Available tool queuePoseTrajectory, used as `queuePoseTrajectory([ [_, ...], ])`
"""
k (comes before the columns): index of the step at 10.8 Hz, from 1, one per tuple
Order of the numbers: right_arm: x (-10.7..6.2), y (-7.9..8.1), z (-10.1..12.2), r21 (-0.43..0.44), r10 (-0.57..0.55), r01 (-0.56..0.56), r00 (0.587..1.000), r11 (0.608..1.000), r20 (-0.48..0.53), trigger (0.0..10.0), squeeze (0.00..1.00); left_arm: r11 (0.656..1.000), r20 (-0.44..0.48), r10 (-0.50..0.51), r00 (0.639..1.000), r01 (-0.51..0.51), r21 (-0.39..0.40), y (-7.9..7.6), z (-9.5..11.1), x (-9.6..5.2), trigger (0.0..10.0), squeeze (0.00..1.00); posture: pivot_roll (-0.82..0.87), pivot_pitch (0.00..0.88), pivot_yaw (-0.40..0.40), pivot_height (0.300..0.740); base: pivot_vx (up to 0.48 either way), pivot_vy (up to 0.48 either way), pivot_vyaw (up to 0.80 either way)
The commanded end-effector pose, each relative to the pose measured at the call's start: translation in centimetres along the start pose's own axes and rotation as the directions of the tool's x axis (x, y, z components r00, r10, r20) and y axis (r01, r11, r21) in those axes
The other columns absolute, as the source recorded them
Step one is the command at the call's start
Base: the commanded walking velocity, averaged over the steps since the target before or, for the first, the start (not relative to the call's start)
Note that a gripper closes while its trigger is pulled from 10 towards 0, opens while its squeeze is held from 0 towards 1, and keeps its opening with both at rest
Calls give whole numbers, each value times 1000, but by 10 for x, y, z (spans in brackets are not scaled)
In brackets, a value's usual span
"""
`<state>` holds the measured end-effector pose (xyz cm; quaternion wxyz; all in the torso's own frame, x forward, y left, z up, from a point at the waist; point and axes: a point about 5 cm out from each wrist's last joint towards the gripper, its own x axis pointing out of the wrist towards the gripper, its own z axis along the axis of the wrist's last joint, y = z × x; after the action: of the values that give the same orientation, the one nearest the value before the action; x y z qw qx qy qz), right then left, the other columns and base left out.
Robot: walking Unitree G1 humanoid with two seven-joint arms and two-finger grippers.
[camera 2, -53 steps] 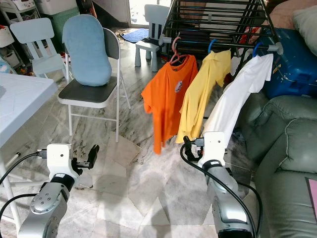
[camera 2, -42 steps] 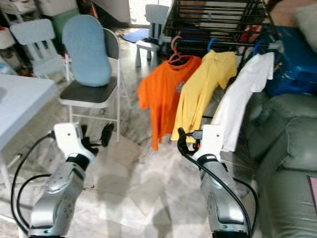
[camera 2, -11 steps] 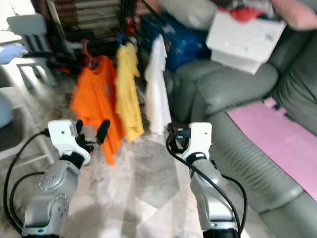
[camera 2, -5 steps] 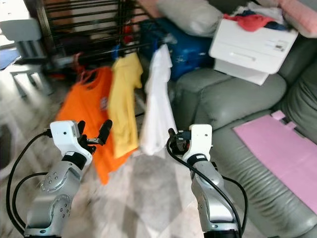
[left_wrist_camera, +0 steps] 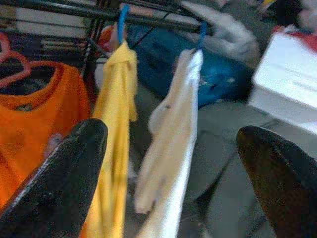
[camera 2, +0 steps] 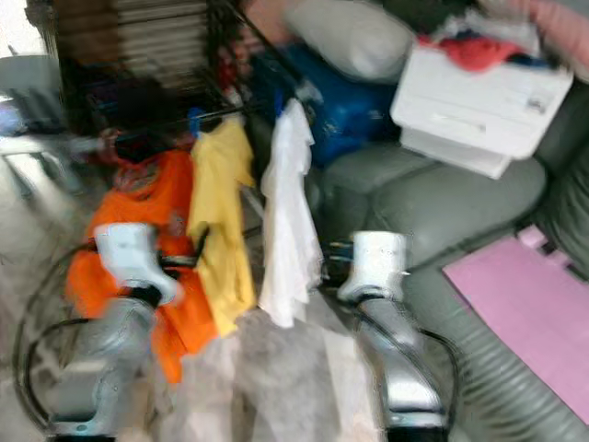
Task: Hang hanger
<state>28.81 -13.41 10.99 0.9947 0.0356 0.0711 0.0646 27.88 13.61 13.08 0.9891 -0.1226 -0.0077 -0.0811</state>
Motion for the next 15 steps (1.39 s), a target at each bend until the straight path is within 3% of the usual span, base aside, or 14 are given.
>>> queuePoseTrajectory([
  [1, -1, -9, 3, -12, -29, 29, 1000, 1000, 9, 10000, 0, 1000, 0, -21, 1000, 21, -3, -8, 0, 2, 10000, 0, -124, 57, 13, 740, 472, 0, 0],
  [6, 0, -8, 1, -14, -22, 22, 1000, 1000, -2, 10000, 0, 1000, -1, -21, 1000, 21, -9, -9, 0, 2, 10000, 0, -127, 59, 14, 740, 469, 0, 0],
  [7, 0, -2, 0, -21, 26, -26, 1000, 999, -5, 10000, 0, 1000, -4, -15, 1000, 14, -26, -8, -1, 3, 10000, 0, -130, 58, 13, 740, 356, 322, 0],
  [10, 1, -2, 0, -19, 23, -23, 1000, 1000, -6, 10000, 0, 1000, -4, -18, 1000, 18, -19, -9, 0, 4, 10000, 0, -128, 58, 15, 740, 300, 375, 800],
  [13, 1, 4, -8, -21, 80, -81, 995, 996, -56, 10000, 0, 1000, 5, 1, 1000, -1, -25, -8, 1, 5, 10000, 0, -128, 54, 17, 740, 174, 269, 0],
  [15, 4, -1, -10, -37, 29, -32, 997, 999, -75, 10000, 0, 1000, -3, -6, 1000, 6, -20, -10, 1, 6, 10000, 0, -123, 52, 15, 740, 0, 0, 0],
])
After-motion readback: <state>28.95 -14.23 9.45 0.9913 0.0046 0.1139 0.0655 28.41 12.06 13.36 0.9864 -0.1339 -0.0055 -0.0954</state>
